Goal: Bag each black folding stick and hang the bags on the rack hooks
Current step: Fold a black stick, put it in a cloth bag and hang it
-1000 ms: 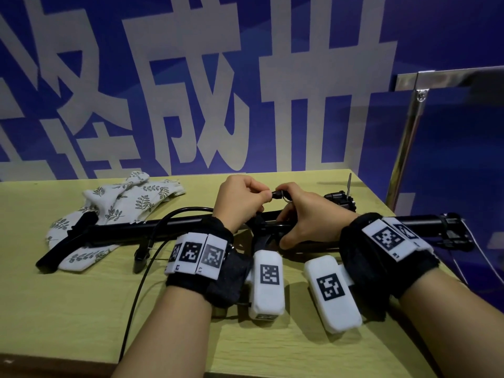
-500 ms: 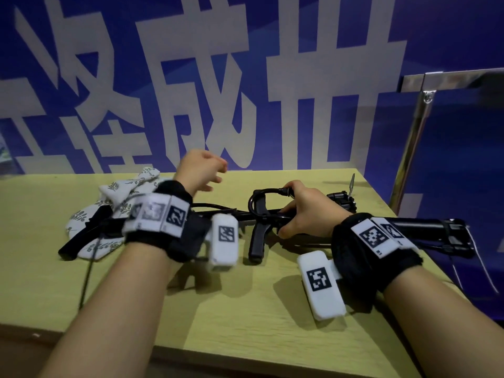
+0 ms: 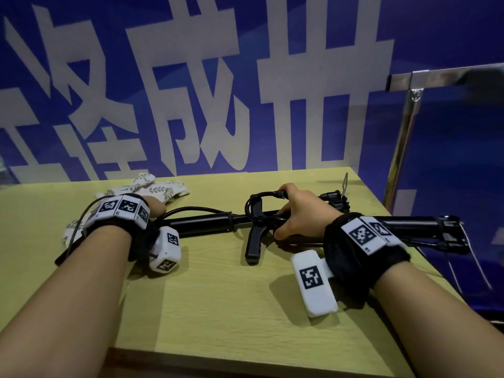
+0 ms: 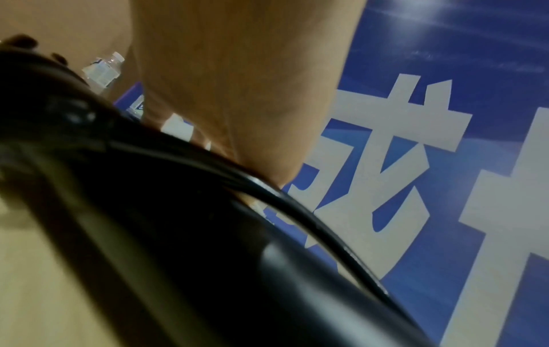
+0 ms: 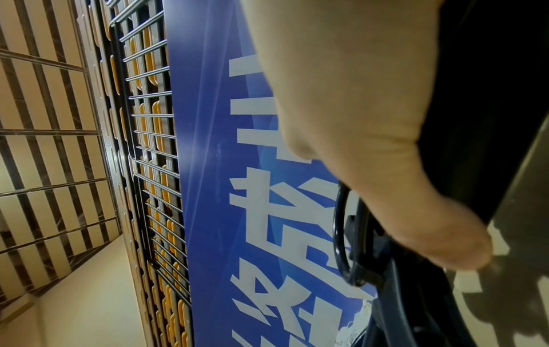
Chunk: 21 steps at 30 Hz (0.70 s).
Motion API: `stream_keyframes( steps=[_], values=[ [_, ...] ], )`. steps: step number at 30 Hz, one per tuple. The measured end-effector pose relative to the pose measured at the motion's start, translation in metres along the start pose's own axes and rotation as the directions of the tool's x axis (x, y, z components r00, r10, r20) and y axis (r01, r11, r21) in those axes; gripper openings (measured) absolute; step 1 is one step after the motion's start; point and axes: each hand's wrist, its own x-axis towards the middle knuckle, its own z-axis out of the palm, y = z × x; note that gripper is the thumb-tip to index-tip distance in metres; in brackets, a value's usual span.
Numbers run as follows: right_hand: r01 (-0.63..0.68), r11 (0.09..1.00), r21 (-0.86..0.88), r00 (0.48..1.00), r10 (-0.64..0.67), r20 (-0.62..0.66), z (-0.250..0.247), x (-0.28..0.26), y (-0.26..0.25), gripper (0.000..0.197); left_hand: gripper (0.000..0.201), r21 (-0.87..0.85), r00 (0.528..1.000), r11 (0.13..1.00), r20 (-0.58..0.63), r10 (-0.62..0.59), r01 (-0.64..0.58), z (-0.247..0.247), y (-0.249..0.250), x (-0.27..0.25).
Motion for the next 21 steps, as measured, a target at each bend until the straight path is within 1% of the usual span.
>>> stream_keyframes(
  steps=[1,2,3,4,6,7,9,11,12,13,15,16,17,18,19,20,21],
  values=[
    [-0.001,1.0,-0.002,1.0,0.001,-0.003,0.0,0.0,0.0,0.084,0.041,-0.037,0.999,0.999,0.0,-0.033,0.033,-0.001,0.002,-0.005],
    [0.0,1.0,-0.004,1.0,0.0,-0.003,0.0,0.0,0.0,0.084,0.041,-0.03,0.999,0.999,-0.002,-0.045,0.045,-0.003,0.005,-0.012],
    [0.0,1.0,-0.006,1.0,0.0,-0.002,0.0,0.0,0.0,0.084,0.04,0.003,1.0,1.0,-0.012,-0.011,0.011,-0.006,0.009,-0.022],
    [0.0,1.0,-0.007,1.0,0.0,-0.001,-0.001,0.0,0.0,0.084,0.04,-0.016,0.999,1.0,-0.035,0.006,-0.006,-0.008,0.012,-0.022],
    [-0.001,1.0,-0.006,1.0,0.001,-0.001,0.0,0.001,0.001,0.083,0.041,-0.062,0.993,0.998,-0.116,0.003,-0.01,-0.015,0.011,-0.021],
    [-0.001,1.0,-0.002,1.0,0.001,-0.001,0.0,0.001,0.001,0.083,0.041,-0.081,0.991,0.997,-0.137,0.005,-0.017,-0.02,0.01,-0.019],
    [0.0,1.0,0.005,1.0,0.0,0.0,0.0,0.002,0.002,0.081,0.038,-0.092,0.976,0.995,-0.219,0.003,-0.024,-0.032,0.001,-0.012],
    [-0.003,1.0,0.011,1.0,0.003,-0.002,0.0,0.004,0.002,0.08,0.034,-0.198,0.954,0.98,-0.294,-0.06,0.001,-0.049,-0.006,-0.013],
    [-0.004,1.0,0.016,1.0,0.004,-0.002,0.0,0.004,0.003,0.08,0.032,-0.264,0.933,0.964,-0.351,-0.081,-0.016,-0.06,-0.009,-0.013],
    [-0.005,1.0,0.021,1.0,0.005,-0.005,0.0,0.004,0.003,0.08,0.029,-0.331,0.899,0.942,-0.427,-0.1,-0.053,-0.071,-0.01,-0.015],
    [-0.002,1.0,0.031,1.0,0.002,-0.016,0.0,0.004,0.003,0.08,0.028,-0.417,0.79,0.887,-0.603,-0.109,-0.197,-0.09,-0.013,-0.02],
    [0.0,0.999,0.037,1.0,0.001,-0.023,0.0,0.004,0.003,0.081,0.031,-0.441,0.719,0.845,-0.687,-0.1,-0.304,-0.098,-0.01,-0.027],
    [0.003,0.999,0.046,1.0,-0.001,-0.031,-0.001,0.004,0.002,0.082,0.036,-0.426,0.64,0.804,-0.765,-0.074,-0.416,-0.106,-0.007,-0.036],
    [0.007,0.998,0.059,0.999,-0.004,-0.042,-0.002,0.002,0.002,0.082,0.04,-0.396,0.578,0.77,-0.815,-0.044,-0.5,-0.111,-0.003,-0.044],
    [0.012,0.997,0.077,0.998,-0.008,-0.06,-0.004,0.001,0.001,0.082,0.043,-0.358,0.533,0.751,-0.846,-0.01,-0.554,-0.117,0.003,-0.052],
    [0.019,0.995,0.101,0.996,-0.01,-0.085,-0.005,-0.001,0.0,0.082,0.046,-0.318,0.502,0.74,-0.864,0.03,-0.592,-0.121,0.009,-0.058],
    [0.023,0.992,0.128,0.993,-0.009,-0.114,-0.008,-0.004,-0.001,0.082,0.05,-0.304,0.495,0.726,-0.867,0.058,-0.617,-0.126,0.013,-0.064]
  ],
)
